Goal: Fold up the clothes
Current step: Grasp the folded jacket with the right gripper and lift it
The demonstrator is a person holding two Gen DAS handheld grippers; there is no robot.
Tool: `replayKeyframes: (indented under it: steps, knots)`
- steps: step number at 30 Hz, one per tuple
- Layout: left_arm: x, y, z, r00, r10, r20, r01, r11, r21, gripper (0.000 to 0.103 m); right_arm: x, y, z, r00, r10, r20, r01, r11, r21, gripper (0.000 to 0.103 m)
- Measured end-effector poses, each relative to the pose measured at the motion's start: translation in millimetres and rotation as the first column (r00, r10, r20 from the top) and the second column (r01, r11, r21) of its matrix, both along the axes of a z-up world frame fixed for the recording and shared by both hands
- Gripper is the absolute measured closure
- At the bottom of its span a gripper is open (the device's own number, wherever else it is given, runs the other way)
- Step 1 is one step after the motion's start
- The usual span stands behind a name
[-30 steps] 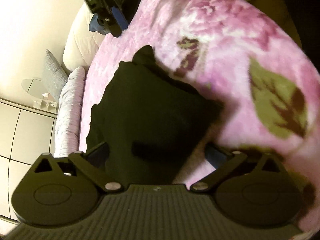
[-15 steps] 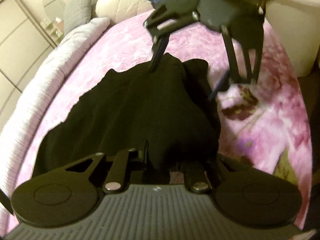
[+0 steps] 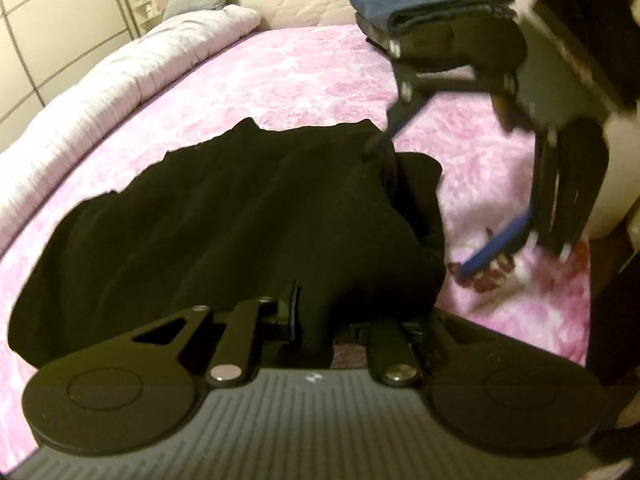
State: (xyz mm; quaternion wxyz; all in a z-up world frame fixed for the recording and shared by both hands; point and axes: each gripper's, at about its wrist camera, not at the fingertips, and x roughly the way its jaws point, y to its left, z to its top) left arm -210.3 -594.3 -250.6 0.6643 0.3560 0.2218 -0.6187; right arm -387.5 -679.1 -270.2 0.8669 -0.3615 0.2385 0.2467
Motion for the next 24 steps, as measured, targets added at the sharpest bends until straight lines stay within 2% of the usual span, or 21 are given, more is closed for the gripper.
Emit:
replayKeyframes:
  steps: [5, 9, 11, 14, 15, 16, 17, 19, 21, 24]
  knots:
    - [-5.4, 2.0, -2.2, 1.000, -0.014, 0.009, 0.014, 1.000, 0.012, 0.091, 17.0, 9.6, -23.3, 0.997, -0.051, 0.062, 0.053, 0.998, -0.043, 0.014]
    - [-12.4, 3.5, -11.4, 0.999, -0.036, 0.016, 0.035, 0.999, 0.026, 0.091, 16.1, -4.0, -41.4, 0.997, -0.038, 0.068, 0.045, 0.994, -0.103, 0.013]
    - [-15.0, 4.4, -12.1, 0.999, -0.032, 0.025, 0.031, 0.999, 0.019, 0.090, 9.8, -15.0, -41.7, 0.993, -0.057, 0.103, 0.069, 0.991, -0.115, 0.013]
    - [-16.9, 3.8, -13.0, 0.999, -0.033, 0.033, 0.032, 0.999, 0.020, 0.090, 5.0, -28.4, -43.7, 0.995, -0.059, 0.082, 0.069, 0.990, -0.122, 0.012]
    - [-15.1, 3.5, -13.0, 0.999, -0.023, 0.023, 0.022, 1.000, 0.020, 0.091, 7.1, -26.7, -43.6, 0.996, -0.065, 0.053, 0.071, 0.991, -0.116, 0.009]
    - [-13.2, 3.1, -12.9, 1.000, -0.013, 0.012, 0.013, 1.000, 0.019, 0.091, 9.0, -24.4, -43.4, 0.997, -0.069, 0.026, 0.072, 0.991, -0.110, 0.000]
    - [-7.8, 2.1, -10.9, 1.000, 0.007, -0.010, -0.007, 1.000, 0.011, 0.091, 9.8, -17.5, -42.7, 0.998, -0.064, 0.015, 0.065, 0.992, -0.108, 0.000]
    - [-2.3, 2.4, -5.7, 0.999, 0.025, -0.036, -0.025, 1.000, 0.001, 0.091, 7.2, -2.6, -40.3, 1.000, -0.023, 0.017, 0.024, 0.996, -0.084, 0.000]
    - [-0.5, 3.3, -1.3, 0.999, 0.013, -0.033, -0.013, 1.000, -0.002, 0.091, 6.3, 7.5, -42.7, 0.999, -0.007, 0.049, 0.012, 0.995, -0.099, 0.000]
    - [1.5, 5.1, 1.9, 0.999, -0.005, -0.033, 0.005, 1.000, -0.002, 0.091, 20.7, -0.2, -57.0, 0.995, -0.062, 0.074, 0.074, 0.983, -0.170, 0.000]
